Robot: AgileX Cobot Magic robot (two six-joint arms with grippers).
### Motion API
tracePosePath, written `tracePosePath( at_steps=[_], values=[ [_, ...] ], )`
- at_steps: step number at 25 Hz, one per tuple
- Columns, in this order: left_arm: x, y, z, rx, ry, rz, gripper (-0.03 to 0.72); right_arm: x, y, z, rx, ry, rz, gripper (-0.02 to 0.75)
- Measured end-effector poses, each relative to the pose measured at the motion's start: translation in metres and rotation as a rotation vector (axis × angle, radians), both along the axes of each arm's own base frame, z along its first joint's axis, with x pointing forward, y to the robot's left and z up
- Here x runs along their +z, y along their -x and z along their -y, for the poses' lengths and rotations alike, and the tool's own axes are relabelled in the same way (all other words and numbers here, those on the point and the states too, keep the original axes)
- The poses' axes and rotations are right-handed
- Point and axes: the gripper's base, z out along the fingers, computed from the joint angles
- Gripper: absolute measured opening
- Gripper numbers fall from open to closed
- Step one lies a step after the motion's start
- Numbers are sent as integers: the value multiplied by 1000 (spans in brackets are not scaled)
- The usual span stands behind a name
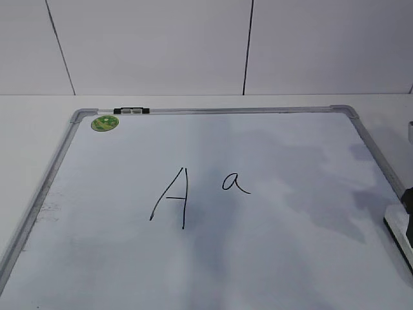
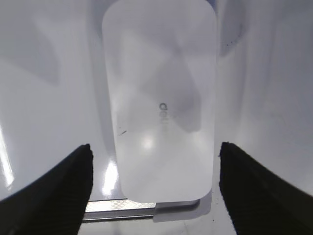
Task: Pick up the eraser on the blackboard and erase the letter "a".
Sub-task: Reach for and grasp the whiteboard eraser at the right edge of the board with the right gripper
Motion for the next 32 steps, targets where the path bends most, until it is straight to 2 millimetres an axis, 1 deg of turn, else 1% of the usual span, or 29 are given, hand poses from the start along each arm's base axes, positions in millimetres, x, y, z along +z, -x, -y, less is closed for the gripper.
tracePosePath(
  at_steps=[1,2,5,8,14,20,25,32],
  values=[
    [0,0,0,0,0,0,235,0,0,0,2,4,-2,641],
    [0,0,0,0,0,0,235,0,0,1,3,6,-1,652],
    [0,0,0,0,0,0,235,0,0,1,4,7,-1,665],
    [0,0,0,0,0,0,235,-1,0,1,6,11,-1,667],
    [0,0,0,0,0,0,235,-11,-7,1,4,14,-19,668],
    [0,0,0,0,0,0,235,-12,-11,2,-5,27,17,668],
    [0,0,0,0,0,0,235,-14,-11,3,-13,38,26,668],
    [0,0,0,0,0,0,235,-23,-12,3,-15,43,5,668]
  ],
)
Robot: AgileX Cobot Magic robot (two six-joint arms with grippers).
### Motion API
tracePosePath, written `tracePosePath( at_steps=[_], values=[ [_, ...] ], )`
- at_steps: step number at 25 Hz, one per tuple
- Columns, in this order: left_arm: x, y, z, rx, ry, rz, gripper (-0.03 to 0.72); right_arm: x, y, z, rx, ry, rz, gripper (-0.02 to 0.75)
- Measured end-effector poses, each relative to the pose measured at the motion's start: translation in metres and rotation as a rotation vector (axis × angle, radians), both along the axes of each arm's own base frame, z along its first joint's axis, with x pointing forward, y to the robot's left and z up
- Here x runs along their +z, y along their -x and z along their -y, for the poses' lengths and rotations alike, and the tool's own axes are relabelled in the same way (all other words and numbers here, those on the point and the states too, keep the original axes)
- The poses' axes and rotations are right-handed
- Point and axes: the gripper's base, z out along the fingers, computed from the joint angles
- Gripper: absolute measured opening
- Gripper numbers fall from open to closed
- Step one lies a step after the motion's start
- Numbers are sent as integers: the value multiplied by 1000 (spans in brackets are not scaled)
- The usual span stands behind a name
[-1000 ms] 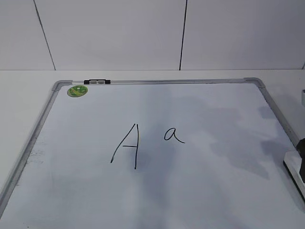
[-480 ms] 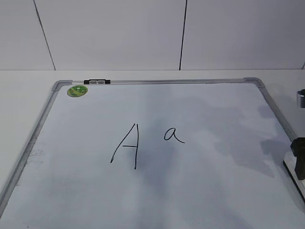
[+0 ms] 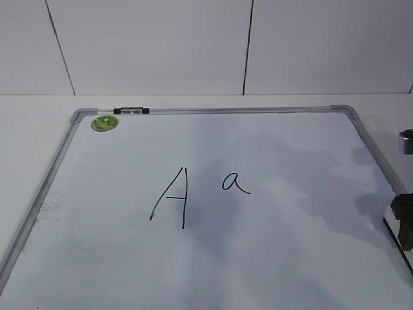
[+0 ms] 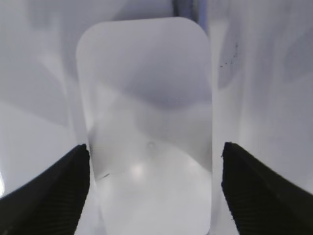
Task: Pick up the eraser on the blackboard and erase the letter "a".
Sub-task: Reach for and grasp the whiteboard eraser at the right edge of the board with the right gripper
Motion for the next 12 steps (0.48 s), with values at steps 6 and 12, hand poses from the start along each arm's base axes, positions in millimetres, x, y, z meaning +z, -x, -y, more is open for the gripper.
tracePosePath(
  at_steps=[6,12],
  values=[
    [0,0,0,0,0,0,235,-3,-1,0,-3,-2,-3,668],
    [0,0,0,0,0,0,235,-9,-3,0,-2,-2,-20,668]
  ],
)
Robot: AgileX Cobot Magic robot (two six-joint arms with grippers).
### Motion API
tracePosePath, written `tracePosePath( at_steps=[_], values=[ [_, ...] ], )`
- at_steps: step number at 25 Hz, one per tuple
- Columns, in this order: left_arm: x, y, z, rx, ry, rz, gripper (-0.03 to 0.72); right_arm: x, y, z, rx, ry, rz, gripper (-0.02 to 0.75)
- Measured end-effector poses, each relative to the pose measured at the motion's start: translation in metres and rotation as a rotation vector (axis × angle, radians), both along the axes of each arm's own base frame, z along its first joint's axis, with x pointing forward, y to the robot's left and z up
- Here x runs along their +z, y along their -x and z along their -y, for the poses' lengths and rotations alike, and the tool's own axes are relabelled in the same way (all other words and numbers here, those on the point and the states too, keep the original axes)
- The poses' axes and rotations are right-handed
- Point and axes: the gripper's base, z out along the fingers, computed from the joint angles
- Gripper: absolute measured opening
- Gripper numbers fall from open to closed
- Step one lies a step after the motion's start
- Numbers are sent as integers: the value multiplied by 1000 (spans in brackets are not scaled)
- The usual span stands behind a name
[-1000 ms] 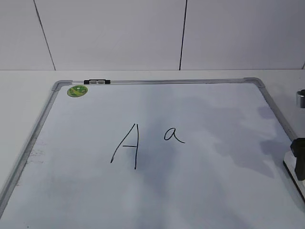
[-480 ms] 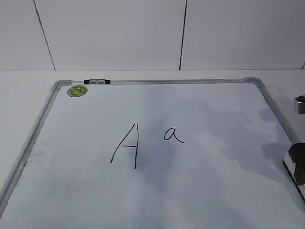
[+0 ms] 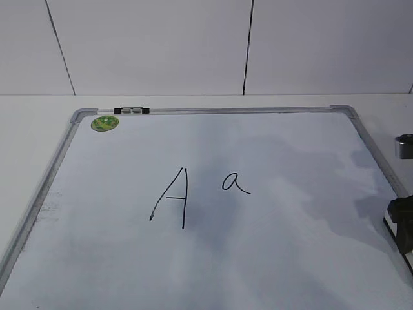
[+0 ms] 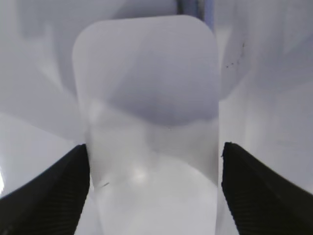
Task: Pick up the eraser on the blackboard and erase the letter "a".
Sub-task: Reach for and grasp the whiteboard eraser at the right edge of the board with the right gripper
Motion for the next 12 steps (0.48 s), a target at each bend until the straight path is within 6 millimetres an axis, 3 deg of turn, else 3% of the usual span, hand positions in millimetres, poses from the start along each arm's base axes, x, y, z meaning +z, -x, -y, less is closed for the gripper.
tracePosePath(
  at_steps=[12],
  values=[
    [0,0,0,0,0,0,235,-7,-3,0,1,0,-12,668]
  ],
)
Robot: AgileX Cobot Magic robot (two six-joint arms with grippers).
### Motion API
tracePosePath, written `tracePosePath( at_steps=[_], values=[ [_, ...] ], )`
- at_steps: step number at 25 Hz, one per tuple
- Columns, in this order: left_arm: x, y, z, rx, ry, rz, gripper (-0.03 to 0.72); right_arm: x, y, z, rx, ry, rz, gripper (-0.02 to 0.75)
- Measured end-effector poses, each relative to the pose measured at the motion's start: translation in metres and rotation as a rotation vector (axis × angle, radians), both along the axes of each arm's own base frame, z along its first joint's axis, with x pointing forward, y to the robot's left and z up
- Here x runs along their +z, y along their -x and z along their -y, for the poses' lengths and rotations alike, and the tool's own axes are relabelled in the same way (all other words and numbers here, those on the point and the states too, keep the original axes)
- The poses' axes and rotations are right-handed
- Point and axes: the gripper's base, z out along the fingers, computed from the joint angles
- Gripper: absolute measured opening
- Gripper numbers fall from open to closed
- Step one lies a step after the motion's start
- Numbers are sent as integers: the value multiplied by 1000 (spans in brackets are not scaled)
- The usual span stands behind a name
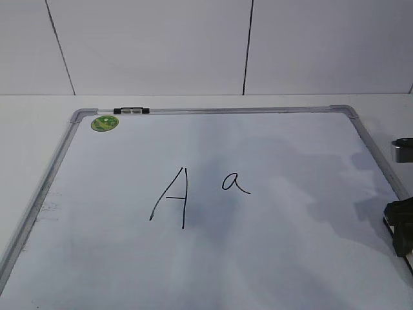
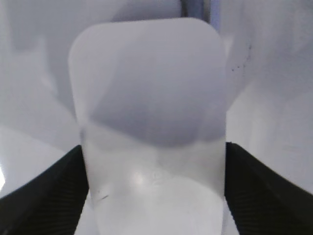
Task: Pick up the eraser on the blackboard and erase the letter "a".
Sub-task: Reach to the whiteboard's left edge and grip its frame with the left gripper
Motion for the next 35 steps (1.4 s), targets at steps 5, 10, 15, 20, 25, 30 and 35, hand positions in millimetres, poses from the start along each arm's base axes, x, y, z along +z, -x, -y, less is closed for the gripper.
tracePosePath(
  at_steps=[5,10,15,20,25,30,35],
  values=[
    [0,0,0,0,0,0,235,-3,-1,0,-2,-2,-14,668],
    [0,0,0,0,0,0,235,-3,-1,-1,-5,-7,-12,666],
    [0,0,0,0,0,0,235,-4,-1,-1,-7,-8,-12,649],
    [0,0,0,0,0,0,235,-3,-1,-1,-6,-7,-12,600],
    [0,0,0,0,0,0,235,-3,-1,-1,-6,-7,-12,582],
    [0,0,0,0,0,0,235,-3,-1,-1,-6,-7,-12,576],
    [0,0,0,0,0,0,235,-3,-1,-1,-6,-7,-12,573]
  ],
)
